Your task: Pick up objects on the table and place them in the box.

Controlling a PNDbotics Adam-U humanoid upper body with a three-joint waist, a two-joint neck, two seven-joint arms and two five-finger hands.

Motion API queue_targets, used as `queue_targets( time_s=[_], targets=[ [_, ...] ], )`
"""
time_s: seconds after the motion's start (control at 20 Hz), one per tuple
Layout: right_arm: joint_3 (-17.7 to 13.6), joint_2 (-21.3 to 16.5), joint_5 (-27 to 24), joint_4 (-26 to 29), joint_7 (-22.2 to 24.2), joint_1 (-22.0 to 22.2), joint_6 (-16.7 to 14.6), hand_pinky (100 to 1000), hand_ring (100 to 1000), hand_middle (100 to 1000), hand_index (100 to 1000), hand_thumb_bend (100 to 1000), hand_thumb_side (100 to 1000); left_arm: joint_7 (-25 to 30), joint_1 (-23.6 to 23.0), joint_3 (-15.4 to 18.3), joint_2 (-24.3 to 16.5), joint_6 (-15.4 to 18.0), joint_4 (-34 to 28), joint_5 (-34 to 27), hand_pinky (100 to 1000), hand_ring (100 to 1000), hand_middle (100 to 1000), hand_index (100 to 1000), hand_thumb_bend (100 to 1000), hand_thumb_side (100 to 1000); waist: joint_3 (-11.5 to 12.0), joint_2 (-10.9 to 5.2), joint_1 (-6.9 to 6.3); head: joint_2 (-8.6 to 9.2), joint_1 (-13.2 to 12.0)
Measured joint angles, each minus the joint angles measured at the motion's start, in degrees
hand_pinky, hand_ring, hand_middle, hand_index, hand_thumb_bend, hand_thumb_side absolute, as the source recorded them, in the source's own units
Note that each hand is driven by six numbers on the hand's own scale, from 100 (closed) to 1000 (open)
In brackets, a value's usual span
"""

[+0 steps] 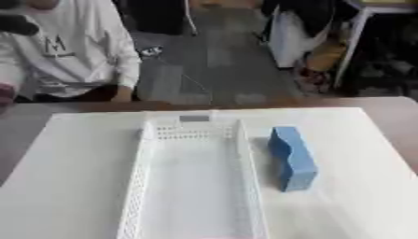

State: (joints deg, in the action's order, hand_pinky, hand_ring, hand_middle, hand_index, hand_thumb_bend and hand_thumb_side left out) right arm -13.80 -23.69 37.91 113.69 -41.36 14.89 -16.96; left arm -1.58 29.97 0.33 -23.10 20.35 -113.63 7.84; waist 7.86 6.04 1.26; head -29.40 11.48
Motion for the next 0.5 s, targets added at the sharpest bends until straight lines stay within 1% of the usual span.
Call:
queue_targets(
  time_s=[0.1,0.15,0.2,0.3,0.4,0.45,0.5],
  targets=[
    [-0.51,-1.10,-1.17,0.00,2.60,-0.26,4.07,718,806,697,854,100,907,0.07,-0.21,-0.01,-0.01,-0.05,0.00,0.00,803,663,770,844,811,1000,0.09,-0.08,0.11,0.01,0.71],
    [-0.70,-1.61,-1.54,0.00,3.87,-0.41,5.78,752,817,709,866,100,905,0.14,-0.23,-0.02,-0.02,-0.09,0.00,0.00,804,664,770,844,810,1000,0.08,-0.15,0.16,0.00,0.73],
    [-0.91,-2.13,-1.77,0.00,5.06,-0.69,7.40,750,815,708,865,100,907,0.21,-0.35,-0.04,-0.03,-0.10,0.00,0.00,804,664,770,844,810,1000,0.08,-0.37,0.22,-0.07,0.73],
    [-1.21,-3.26,-1.90,0.00,7.22,-1.04,10.31,774,835,735,872,100,871,0.32,-0.70,-0.19,-0.26,-0.13,0.00,0.01,804,664,770,844,811,1000,0.07,-0.80,0.27,-0.16,0.74],
    [-1.19,-4.56,-1.50,0.00,9.32,-1.90,12.92,776,833,739,872,100,868,0.36,-0.78,-0.35,-0.48,-0.11,-0.01,0.02,804,664,771,844,810,1000,0.07,-0.95,0.27,-0.20,1.22],
    [-1.15,-5.20,-1.07,0.00,10.21,-2.29,13.98,791,835,748,870,100,851,0.38,-0.98,-0.36,-0.48,-0.09,-0.01,0.03,805,663,771,844,811,1000,0.07,-1.08,0.27,-0.21,1.26],
    [-0.99,-5.81,-0.52,0.00,10.94,-2.66,14.75,789,834,746,870,100,853,0.42,-1.17,-0.36,-0.49,-0.06,-0.03,0.04,805,664,771,844,811,1000,0.06,-1.20,0.27,-0.21,1.56]
  ],
)
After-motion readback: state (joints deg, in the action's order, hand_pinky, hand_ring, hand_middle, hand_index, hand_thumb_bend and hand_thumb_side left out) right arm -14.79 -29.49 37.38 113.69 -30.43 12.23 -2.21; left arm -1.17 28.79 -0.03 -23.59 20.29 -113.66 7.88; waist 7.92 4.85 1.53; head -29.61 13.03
